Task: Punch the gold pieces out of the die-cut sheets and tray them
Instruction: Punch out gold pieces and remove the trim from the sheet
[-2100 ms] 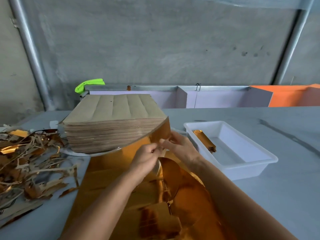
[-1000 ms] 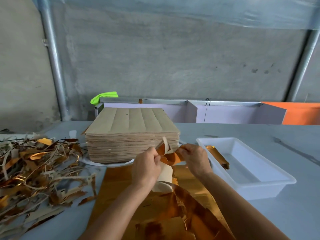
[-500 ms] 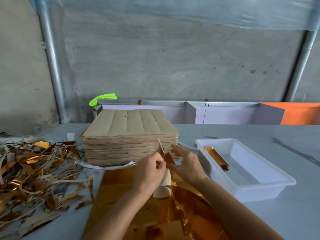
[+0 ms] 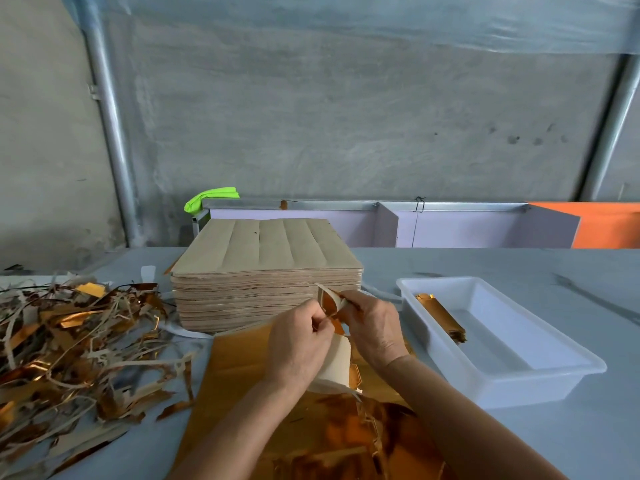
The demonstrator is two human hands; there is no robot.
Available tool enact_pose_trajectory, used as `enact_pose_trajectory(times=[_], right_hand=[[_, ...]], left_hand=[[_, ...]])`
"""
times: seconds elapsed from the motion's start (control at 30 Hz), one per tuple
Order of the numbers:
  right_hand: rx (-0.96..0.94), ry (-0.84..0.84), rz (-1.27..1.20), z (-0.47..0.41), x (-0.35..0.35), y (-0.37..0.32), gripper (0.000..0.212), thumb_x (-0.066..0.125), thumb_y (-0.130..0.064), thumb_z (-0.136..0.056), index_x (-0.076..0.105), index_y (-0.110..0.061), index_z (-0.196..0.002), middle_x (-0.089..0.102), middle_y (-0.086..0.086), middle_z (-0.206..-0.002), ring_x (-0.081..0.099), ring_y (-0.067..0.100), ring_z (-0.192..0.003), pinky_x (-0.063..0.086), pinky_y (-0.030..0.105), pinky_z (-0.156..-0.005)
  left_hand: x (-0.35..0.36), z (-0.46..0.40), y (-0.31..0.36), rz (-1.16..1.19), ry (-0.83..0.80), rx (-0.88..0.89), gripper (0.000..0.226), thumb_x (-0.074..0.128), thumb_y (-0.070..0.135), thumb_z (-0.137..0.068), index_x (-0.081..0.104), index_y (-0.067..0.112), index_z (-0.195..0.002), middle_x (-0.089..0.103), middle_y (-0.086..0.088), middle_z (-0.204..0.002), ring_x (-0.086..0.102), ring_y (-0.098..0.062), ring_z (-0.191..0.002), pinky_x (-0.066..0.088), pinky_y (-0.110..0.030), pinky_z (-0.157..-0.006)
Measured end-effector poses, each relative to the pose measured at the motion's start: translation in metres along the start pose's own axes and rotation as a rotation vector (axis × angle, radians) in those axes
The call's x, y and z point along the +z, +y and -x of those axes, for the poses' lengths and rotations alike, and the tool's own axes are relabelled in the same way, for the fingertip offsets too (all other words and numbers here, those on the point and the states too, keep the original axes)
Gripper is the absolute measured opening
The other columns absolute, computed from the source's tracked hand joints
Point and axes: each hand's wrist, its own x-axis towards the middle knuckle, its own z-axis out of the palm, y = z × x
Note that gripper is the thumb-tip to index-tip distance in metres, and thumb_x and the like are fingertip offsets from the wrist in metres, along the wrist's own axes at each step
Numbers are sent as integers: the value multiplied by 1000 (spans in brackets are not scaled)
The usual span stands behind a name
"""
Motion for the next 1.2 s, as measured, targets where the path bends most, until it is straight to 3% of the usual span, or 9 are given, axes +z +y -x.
enact_pose_trajectory(times=[0.27,0.4,0.53,0.67,0.77,0.83,0.93,1.03,1.2], right_hand=[[-283,73,236,4,-2,-11,12,58,-12,-87,66,-11,-78,64,3,-64,57,25,-53,46,29,-46],[-258,60,251,-4,-3,-1,10,62,-10,-89,71,-9,-85,69,8,-71,62,29,-58,54,38,-52],[-13,19,268,-8,-4,10,21,54,-22,-97,71,-19,-109,72,5,-95,66,24,-78,53,24,-68],[339,71,-38,-15,-8,23,21,54,-18,-97,69,-15,-111,68,-3,-93,55,5,-70,36,8,-56],[583,138,-282,-22,-18,34,19,57,-14,-94,67,-8,-109,57,-7,-76,53,11,-71,49,24,-62],[753,189,-487,-24,-26,42,23,57,-12,-94,63,-7,-115,59,1,-86,57,24,-87,56,44,-80],[986,327,-720,-21,-36,56,34,60,-12,-93,55,-10,-127,52,9,-109,52,36,-110,52,46,-83],[1039,408,-732,-15,-38,70,34,60,-11,-93,54,-11,-127,53,10,-112,53,33,-104,51,39,-72],[890,468,-573,-1,-42,77,26,54,-13,-96,58,-11,-122,59,9,-108,52,23,-92,49,38,-79]], left_hand=[[8,1,-3,-38,53,82,5,67,15,-84,71,17,-84,69,5,-73,55,-8,-61,33,-9,-53],[6,5,-6,25,12,63,11,67,14,-86,66,18,-76,57,18,-63,52,0,-59,34,-5,-54],[0,8,-4,123,-21,49,20,65,11,-87,59,20,-71,55,17,-64,54,-4,-65,40,-11,-58],[-7,14,-5,185,-11,24,12,64,11,-88,61,14,-77,55,12,-68,54,-4,-66,41,-9,-57],[-11,20,-12,223,7,-14,12,60,9,-90,57,13,-79,57,8,-73,54,-2,-69,42,-9,-58],[-12,25,-20,222,68,-59,15,56,8,-92,53,13,-78,54,7,-71,51,0,-64,40,-11,-55],[-11,29,-34,138,198,-171,14,52,8,-94,50,12,-81,52,5,-70,48,-3,-62,37,-16,-52],[-6,30,-47,92,278,-302,14,50,9,-96,49,12,-83,50,6,-70,48,-10,-63,38,-24,-53],[-2,26,-58,116,274,-424,10,50,11,-96,55,7,-88,56,-3,-79,55,-27,-80,36,-31,-62]])
